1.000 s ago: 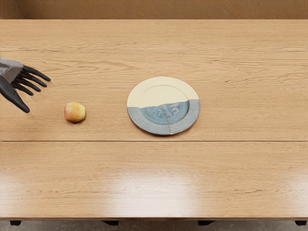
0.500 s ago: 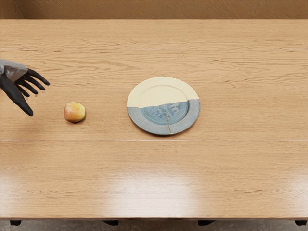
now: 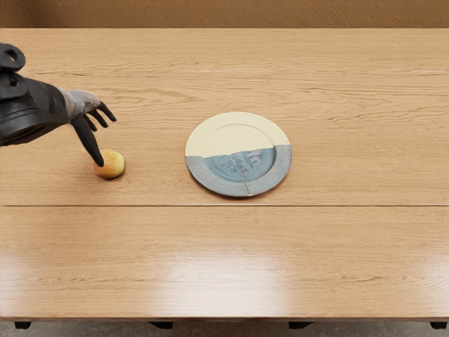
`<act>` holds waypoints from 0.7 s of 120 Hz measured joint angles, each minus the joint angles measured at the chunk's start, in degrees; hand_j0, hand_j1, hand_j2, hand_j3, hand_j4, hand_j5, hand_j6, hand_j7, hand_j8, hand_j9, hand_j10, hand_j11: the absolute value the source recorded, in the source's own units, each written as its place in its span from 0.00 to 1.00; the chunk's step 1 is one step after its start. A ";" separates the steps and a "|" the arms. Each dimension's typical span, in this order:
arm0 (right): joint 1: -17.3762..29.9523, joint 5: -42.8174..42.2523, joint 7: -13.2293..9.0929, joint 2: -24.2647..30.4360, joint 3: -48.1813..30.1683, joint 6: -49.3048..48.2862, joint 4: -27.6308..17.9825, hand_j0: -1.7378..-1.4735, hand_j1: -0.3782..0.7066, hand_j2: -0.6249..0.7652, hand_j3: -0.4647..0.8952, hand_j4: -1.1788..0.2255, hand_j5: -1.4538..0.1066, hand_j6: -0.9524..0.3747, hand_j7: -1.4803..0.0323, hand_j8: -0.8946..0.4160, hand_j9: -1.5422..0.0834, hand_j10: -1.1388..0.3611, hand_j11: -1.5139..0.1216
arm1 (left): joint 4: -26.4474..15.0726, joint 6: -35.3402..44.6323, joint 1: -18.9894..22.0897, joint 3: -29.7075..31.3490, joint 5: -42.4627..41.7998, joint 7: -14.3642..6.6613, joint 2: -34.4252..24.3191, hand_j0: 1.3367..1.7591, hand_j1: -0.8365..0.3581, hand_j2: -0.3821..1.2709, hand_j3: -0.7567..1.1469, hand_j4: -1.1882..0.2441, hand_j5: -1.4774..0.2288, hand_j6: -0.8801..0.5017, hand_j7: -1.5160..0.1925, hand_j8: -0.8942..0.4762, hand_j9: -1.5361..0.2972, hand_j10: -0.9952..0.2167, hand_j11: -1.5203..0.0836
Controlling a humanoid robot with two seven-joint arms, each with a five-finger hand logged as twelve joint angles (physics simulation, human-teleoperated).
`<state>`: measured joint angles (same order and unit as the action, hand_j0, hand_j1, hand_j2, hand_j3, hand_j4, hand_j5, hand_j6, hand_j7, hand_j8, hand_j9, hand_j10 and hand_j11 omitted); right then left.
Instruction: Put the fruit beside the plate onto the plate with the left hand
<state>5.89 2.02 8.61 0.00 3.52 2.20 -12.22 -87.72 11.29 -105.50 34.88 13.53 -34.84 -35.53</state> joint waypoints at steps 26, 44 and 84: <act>0.00 0.00 0.00 0.00 0.00 0.00 0.00 0.30 0.07 0.44 0.34 0.81 0.90 0.69 0.95 0.65 0.92 0.73 0.90 | -0.84 14.71 -3.36 11.80 -8.38 -0.14 8.09 0.76 0.71 0.27 0.40 0.63 0.65 0.43 0.68 0.45 0.64 0.59 0.72; 0.00 0.00 0.00 0.00 0.00 0.00 0.00 0.30 0.07 0.44 0.34 0.81 0.90 0.69 0.95 0.65 0.92 0.73 0.90 | -0.93 20.07 -3.29 14.25 -10.68 -0.15 11.14 0.76 0.72 0.26 0.40 0.64 0.66 0.44 0.68 0.46 0.65 0.60 0.73; 0.00 0.00 0.00 0.00 0.00 0.00 0.00 0.30 0.07 0.44 0.34 0.81 0.90 0.69 0.95 0.65 0.92 0.73 0.90 | -0.06 23.55 -2.93 18.65 -14.52 -0.16 19.49 0.76 0.74 0.26 0.40 0.65 0.67 0.45 0.69 0.47 0.66 0.61 0.74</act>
<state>5.89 2.02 8.61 0.00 3.52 2.20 -12.22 -87.79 34.84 -108.43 53.52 -0.98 -35.00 -16.05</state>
